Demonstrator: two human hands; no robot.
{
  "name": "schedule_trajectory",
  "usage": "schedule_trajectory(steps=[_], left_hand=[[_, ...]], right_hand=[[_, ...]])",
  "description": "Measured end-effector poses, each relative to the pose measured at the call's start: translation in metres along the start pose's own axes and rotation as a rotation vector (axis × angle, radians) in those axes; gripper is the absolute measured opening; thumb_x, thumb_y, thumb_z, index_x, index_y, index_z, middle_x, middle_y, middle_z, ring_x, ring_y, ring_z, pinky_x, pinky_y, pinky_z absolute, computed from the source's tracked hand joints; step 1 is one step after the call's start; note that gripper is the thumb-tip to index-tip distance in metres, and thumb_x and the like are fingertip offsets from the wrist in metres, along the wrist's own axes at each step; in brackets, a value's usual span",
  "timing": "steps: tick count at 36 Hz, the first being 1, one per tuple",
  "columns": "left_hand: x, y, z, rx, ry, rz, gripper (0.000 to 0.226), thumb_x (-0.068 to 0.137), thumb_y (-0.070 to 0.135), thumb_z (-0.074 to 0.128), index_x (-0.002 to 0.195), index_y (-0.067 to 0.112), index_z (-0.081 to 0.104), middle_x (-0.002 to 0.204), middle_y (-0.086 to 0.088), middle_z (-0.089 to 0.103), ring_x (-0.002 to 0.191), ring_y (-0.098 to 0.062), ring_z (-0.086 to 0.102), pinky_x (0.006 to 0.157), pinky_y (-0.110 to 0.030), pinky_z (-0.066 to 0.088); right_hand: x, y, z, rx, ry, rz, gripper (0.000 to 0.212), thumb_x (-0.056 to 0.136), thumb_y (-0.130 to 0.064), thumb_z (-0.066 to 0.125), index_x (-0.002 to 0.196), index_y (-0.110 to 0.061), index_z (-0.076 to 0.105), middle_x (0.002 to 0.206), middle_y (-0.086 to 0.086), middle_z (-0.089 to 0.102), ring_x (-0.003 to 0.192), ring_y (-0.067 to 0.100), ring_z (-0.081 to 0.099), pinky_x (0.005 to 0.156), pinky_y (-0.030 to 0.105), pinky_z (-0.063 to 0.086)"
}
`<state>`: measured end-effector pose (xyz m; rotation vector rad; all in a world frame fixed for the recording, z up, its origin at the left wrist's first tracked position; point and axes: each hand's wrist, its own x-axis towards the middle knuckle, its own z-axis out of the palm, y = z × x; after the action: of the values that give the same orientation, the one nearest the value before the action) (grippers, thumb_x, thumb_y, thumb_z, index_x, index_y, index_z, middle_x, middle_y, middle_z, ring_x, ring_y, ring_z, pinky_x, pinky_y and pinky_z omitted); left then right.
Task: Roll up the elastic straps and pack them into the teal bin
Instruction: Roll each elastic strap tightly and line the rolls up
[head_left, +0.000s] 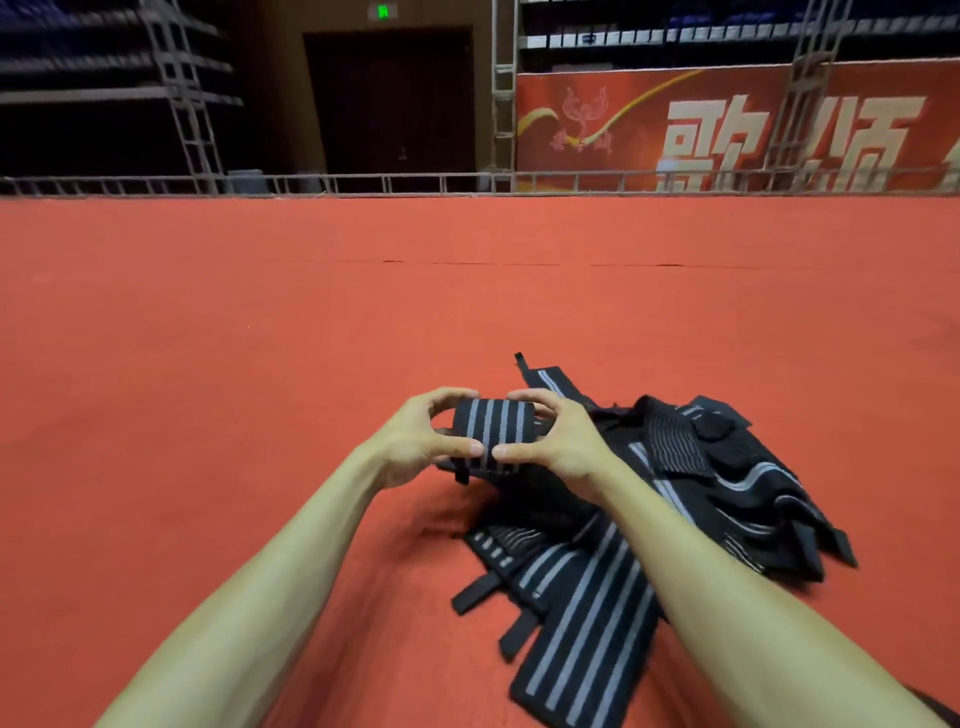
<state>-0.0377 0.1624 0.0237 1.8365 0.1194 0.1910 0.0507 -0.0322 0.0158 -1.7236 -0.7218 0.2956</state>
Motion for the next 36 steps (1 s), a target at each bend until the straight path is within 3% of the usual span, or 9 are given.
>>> schedule_trajectory(steps=[3,6,10,17,24,28,31,33,36], left_hand=[[0.006,-0.027,-0.037,0.049,0.027,-0.01,0.066,0.061,0.021,0.09,0.118,0.042,0.064,0.129,0.004,0.064,0.113,-0.019,0.067,0.095,-0.051,0.054],[0.019,-0.061,-0.073,0.084,0.052,-0.041,0.071,0.061,0.027,0.094,0.124,0.04,0.062,0.126,0.009,0.066,0.111,-0.017,0.068,0.092,-0.052,0.055],[0.036,-0.095,-0.111,0.125,0.05,-0.036,0.078,0.066,0.03,0.093,0.132,0.043,0.055,0.133,0.013,0.061,0.117,-0.014,0.064,0.094,-0.05,0.054],[0.062,-0.139,-0.153,0.062,0.059,-0.08,0.076,0.068,0.025,0.093,0.133,0.04,0.055,0.131,0.007,0.064,0.113,-0.021,0.067,0.08,-0.045,0.06],[0.067,-0.147,-0.16,0.117,0.082,0.029,0.066,0.077,0.01,0.083,0.134,0.029,0.056,0.13,0.005,0.062,0.112,-0.014,0.065,0.061,-0.017,0.055],[0.077,-0.148,-0.162,0.235,0.068,0.086,0.062,0.082,0.005,0.077,0.134,0.026,0.052,0.13,0.011,0.058,0.106,0.003,0.062,0.082,-0.014,0.052],[0.083,-0.146,-0.163,0.346,0.07,0.132,0.064,0.084,0.006,0.075,0.141,0.02,0.048,0.141,0.005,0.048,0.124,-0.005,0.05,0.105,-0.022,0.041],[0.086,-0.15,-0.163,0.376,0.096,0.156,0.062,0.086,0.008,0.074,0.141,0.02,0.049,0.146,0.004,0.04,0.128,-0.01,0.046,0.098,-0.021,0.044],[0.086,-0.155,-0.158,0.251,0.128,0.155,0.055,0.087,0.007,0.072,0.134,0.028,0.053,0.142,0.008,0.043,0.115,-0.012,0.057,0.061,-0.022,0.055]], right_hand=[[0.018,0.003,0.035,-0.004,-0.023,-0.001,0.067,0.061,-0.004,0.092,0.121,-0.017,0.063,0.109,-0.001,0.064,0.087,-0.007,0.064,0.068,0.01,0.049],[0.042,0.008,0.067,-0.057,-0.039,-0.009,0.07,0.061,-0.012,0.094,0.122,-0.021,0.062,0.118,0.001,0.063,0.106,0.008,0.061,0.077,0.012,0.047],[0.074,0.018,0.103,-0.137,-0.05,-0.018,0.072,0.06,-0.02,0.095,0.124,-0.02,0.061,0.125,-0.001,0.062,0.117,0.008,0.054,0.093,0.02,0.044],[0.117,0.035,0.145,-0.144,-0.073,0.0,0.073,0.063,-0.018,0.094,0.128,-0.018,0.06,0.119,-0.006,0.059,0.114,0.005,0.05,0.091,0.019,0.038],[0.148,0.052,0.16,-0.287,-0.106,-0.014,0.078,0.063,-0.03,0.093,0.131,-0.024,0.057,0.112,-0.011,0.057,0.112,0.012,0.059,0.097,0.031,0.049],[0.16,0.061,0.16,-0.352,-0.089,-0.058,0.078,0.064,-0.038,0.091,0.133,-0.027,0.055,0.122,-0.005,0.063,0.109,0.017,0.063,0.096,0.035,0.051],[0.169,0.061,0.16,-0.361,-0.088,-0.062,0.078,0.066,-0.036,0.091,0.134,-0.024,0.054,0.124,-0.002,0.063,0.107,0.018,0.064,0.09,0.038,0.055],[0.173,0.062,0.16,-0.316,-0.101,-0.055,0.077,0.068,-0.03,0.091,0.134,-0.022,0.054,0.121,0.0,0.063,0.096,0.016,0.067,0.068,0.031,0.059],[0.178,0.066,0.158,-0.286,-0.133,-0.059,0.074,0.071,-0.025,0.089,0.135,-0.02,0.052,0.121,0.001,0.062,0.08,0.005,0.064,0.055,0.012,0.05]])
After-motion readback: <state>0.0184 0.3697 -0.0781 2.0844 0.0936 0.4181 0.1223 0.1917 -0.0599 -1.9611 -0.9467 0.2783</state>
